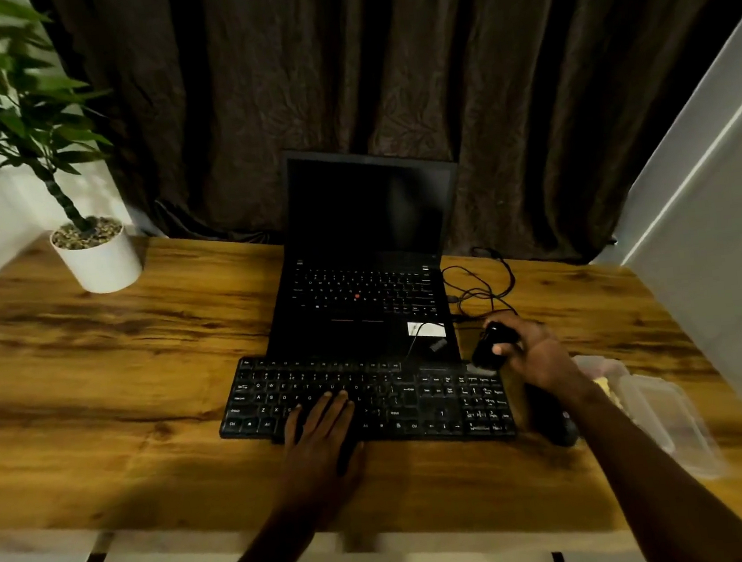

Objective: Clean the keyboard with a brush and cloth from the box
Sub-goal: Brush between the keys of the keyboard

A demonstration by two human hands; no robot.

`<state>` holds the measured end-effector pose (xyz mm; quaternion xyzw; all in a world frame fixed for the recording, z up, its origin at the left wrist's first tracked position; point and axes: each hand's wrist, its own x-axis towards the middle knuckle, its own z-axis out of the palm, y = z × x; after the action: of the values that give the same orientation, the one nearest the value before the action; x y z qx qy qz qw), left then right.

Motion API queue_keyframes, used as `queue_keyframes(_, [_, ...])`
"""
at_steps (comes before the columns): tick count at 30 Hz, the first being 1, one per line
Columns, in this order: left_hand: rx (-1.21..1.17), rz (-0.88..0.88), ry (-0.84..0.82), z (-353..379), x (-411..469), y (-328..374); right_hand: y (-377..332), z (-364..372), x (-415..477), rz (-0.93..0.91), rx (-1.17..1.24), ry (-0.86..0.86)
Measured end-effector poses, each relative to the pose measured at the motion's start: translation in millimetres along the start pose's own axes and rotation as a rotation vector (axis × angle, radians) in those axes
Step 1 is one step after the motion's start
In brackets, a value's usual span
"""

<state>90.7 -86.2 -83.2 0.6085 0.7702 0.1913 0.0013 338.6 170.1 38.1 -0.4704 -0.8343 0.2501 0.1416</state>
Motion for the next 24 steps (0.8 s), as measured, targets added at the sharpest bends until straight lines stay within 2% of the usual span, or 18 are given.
queue_keyframes(4, [-0.008,0.005,0.026,2.7,-0.3,-1.8,17.9,-4.3,-2.7,0.061,-0.078,-0.011])
queue_keyframes(8, [0.003,0.014,0.053,3.7,-0.3,-1.2,4.9,5.5,-3.1,-0.086,0.015,-0.035])
queue_keyframes(12, [0.001,0.016,0.059,2.8,-0.4,-0.8,-16.2,8.9,-7.8,-0.12,0.052,-0.048])
queue_keyframes(21, [0.02,0.007,0.028,1.2,-1.4,0.2,33.5,-13.1,-4.4,-0.03,-0.062,-0.038])
queue_keyframes(24, [0.014,0.006,0.033,5.6,-2.6,-1.9,4.2,-2.8,-12.5,-0.033,-0.014,-0.065])
